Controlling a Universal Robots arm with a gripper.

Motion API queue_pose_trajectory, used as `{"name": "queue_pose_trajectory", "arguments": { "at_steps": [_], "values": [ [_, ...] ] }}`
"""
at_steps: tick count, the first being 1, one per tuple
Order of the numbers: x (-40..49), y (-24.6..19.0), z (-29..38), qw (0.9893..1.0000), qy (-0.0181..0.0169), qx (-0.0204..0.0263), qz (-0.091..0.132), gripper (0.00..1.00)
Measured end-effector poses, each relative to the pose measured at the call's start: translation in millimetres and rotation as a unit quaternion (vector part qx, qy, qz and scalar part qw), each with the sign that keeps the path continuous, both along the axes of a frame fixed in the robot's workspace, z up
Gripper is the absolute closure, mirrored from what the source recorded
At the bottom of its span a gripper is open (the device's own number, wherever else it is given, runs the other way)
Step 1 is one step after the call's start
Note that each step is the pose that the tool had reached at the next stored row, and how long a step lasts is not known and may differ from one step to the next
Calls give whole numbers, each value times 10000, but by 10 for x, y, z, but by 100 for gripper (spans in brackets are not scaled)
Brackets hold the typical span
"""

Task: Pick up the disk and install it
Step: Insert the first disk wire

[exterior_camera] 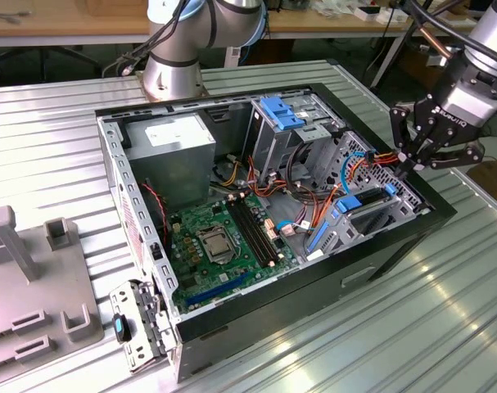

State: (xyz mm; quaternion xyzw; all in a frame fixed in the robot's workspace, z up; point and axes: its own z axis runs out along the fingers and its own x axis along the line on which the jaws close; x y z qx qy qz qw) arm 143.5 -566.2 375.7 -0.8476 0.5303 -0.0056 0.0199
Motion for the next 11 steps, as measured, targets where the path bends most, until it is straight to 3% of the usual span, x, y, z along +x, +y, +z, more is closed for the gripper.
{"name": "queue_pose_trajectory", "arguments": {
  "at_steps": [6, 11],
  "values": [
    [4, 0, 0, 9995, 0, 1, 303, 89],
    [15, 0, 2, 9979, 1, 0, 646, 89]
  ]
}}
